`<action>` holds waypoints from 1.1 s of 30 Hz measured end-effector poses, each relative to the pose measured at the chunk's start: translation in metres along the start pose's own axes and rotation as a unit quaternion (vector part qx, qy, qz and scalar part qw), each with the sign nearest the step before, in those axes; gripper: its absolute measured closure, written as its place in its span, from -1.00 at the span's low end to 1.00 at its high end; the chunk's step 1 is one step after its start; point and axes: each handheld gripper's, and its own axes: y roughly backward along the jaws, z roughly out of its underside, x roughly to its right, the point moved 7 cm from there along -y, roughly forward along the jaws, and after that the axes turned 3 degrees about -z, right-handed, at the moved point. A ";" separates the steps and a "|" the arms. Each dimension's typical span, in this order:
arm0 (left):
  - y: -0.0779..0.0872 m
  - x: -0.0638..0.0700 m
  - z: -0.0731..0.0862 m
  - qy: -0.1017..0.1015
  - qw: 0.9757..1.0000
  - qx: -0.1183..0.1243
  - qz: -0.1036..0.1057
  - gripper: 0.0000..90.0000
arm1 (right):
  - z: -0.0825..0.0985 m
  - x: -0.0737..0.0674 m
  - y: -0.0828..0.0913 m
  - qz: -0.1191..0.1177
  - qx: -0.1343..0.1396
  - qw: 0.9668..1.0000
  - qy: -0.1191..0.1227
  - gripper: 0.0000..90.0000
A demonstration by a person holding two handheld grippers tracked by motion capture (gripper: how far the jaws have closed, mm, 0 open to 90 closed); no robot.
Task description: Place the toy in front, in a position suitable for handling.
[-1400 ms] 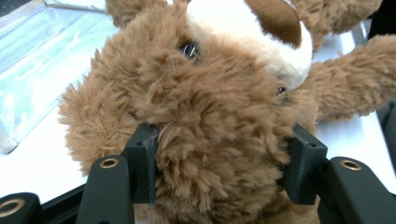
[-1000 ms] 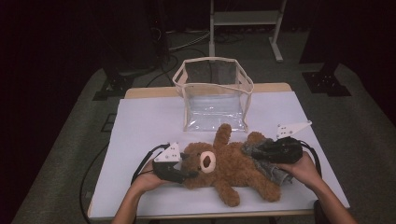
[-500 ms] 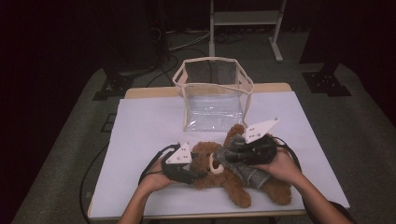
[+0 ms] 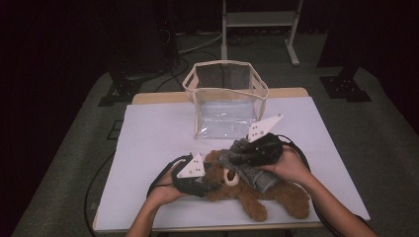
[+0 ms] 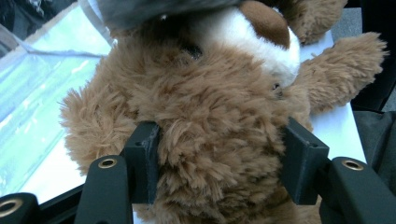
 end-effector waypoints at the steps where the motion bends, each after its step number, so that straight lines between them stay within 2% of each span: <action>1: 0.001 0.001 -0.001 -0.002 1.000 0.001 0.000 -0.11 | -0.003 0.002 -0.002 -0.003 0.002 1.000 0.003 0.74; 4: 0.002 0.004 -0.006 -0.018 1.000 0.003 0.001 -0.11 | -0.013 0.009 -0.012 -0.014 0.006 1.000 0.000 0.74; 9: 0.003 0.004 -0.006 -0.020 1.000 0.002 -0.001 -0.11 | -0.015 0.020 -0.025 -0.017 -0.005 1.000 -0.015 0.74; 12: 0.002 0.004 -0.005 -0.018 1.000 0.003 0.001 -0.11 | -0.008 0.026 -0.023 -0.014 -0.007 1.000 -0.023 0.74; 16: 0.001 0.005 -0.006 -0.022 1.000 0.004 0.002 -0.11 | 0.004 0.031 -0.010 -0.003 -0.013 0.999 -0.037 0.74; 21: -0.002 0.007 -0.007 -0.030 1.000 -0.003 0.004 -0.11 | -0.002 0.027 -0.011 -0.002 -0.019 1.000 -0.024 0.74; 27: -0.001 0.008 -0.006 -0.032 0.999 -0.008 0.005 -0.11 | -0.020 0.025 -0.032 -0.015 -0.026 0.999 -0.010 0.74; 30: -0.002 0.007 -0.003 -0.030 0.999 -0.011 0.006 -0.11 | -0.019 0.029 -0.037 -0.014 -0.034 0.999 -0.010 0.74; 33: -0.002 0.006 -0.002 -0.030 0.999 -0.013 0.005 -0.11 | -0.010 0.034 -0.031 -0.008 -0.035 0.999 -0.022 0.74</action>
